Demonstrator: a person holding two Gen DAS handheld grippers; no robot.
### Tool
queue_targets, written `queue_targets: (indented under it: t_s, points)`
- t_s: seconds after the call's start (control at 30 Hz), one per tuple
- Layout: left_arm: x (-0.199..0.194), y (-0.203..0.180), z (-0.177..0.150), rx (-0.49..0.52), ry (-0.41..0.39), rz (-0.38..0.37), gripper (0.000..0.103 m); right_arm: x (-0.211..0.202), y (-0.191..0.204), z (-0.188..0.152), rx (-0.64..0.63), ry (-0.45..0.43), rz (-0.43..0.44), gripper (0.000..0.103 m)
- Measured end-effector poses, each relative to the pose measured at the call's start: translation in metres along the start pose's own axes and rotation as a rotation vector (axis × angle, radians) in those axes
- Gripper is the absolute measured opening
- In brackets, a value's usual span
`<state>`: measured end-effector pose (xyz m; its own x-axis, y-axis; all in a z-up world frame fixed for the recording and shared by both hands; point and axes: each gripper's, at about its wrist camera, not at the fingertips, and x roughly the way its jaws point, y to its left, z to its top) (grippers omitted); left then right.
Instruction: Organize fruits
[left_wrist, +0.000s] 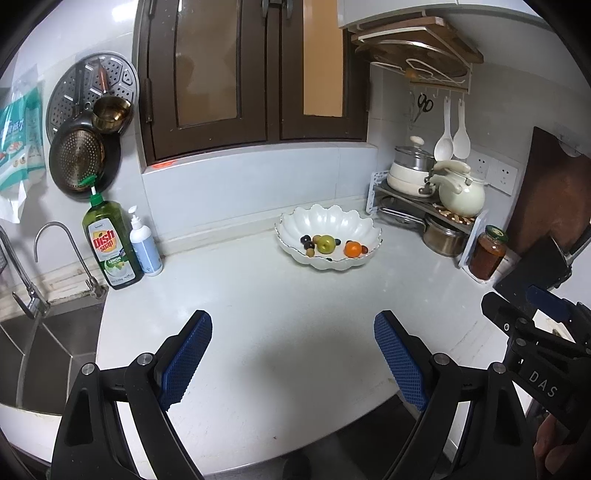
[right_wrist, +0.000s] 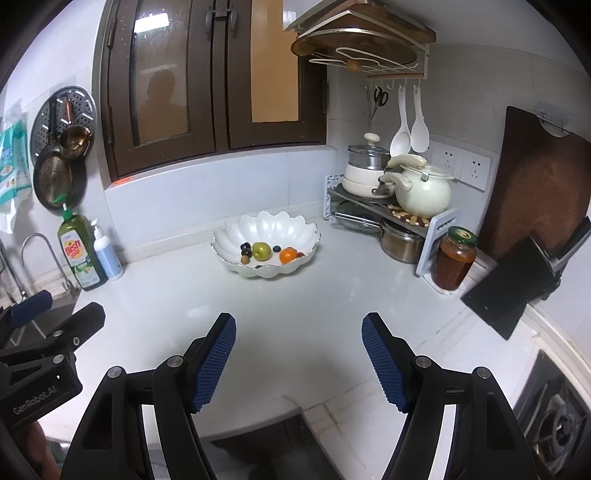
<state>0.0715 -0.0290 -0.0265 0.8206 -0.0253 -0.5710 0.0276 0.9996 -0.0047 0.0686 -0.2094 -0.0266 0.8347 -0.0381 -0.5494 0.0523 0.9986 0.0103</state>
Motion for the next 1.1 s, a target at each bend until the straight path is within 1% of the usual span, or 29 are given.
queue_targets:
  t_s: [0.63, 1.1]
  points:
    - [-0.01, -0.003, -0.005, 0.001, -0.009, 0.0, 0.09, -0.012, -0.002, -0.009, -0.003, -0.004, 0.001, 0.072]
    - [-0.011, -0.007, -0.004, 0.004, -0.009, 0.002, 0.09, -0.011, -0.003, -0.004, 0.005, -0.007, 0.003, 0.072]
